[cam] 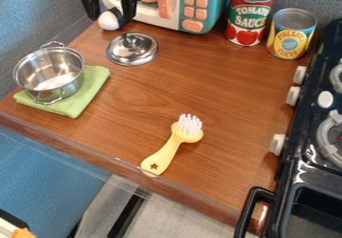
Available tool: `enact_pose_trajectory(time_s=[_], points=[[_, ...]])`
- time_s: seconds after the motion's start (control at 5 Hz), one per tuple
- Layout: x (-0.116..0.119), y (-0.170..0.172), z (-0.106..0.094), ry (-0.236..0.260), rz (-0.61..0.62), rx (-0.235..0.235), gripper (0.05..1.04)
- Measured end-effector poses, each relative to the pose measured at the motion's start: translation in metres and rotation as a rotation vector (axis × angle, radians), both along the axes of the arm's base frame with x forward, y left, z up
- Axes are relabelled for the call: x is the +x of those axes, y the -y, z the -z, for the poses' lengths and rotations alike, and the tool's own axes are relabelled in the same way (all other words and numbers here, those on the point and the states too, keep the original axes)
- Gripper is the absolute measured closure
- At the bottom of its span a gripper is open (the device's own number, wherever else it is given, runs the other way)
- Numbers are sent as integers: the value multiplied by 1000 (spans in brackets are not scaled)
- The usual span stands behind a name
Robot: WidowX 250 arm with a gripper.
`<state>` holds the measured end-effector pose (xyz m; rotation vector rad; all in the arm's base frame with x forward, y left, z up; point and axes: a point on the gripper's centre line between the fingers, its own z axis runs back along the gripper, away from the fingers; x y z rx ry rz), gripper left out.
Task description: Take the silver pot from the lower left side of the table to the upper center
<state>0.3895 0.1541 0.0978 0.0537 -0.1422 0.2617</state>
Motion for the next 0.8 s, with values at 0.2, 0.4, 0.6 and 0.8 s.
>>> enact_pose_trajectory(time_s=[0.2,0.4,0.6,0.8], points=[[-2,2,15,-34,2,-18,84],[-18,12,27,-44,21,-48,84],[-42,13,-1,49,43,-31,84],[-67,11,-14,100,61,-17,84]])
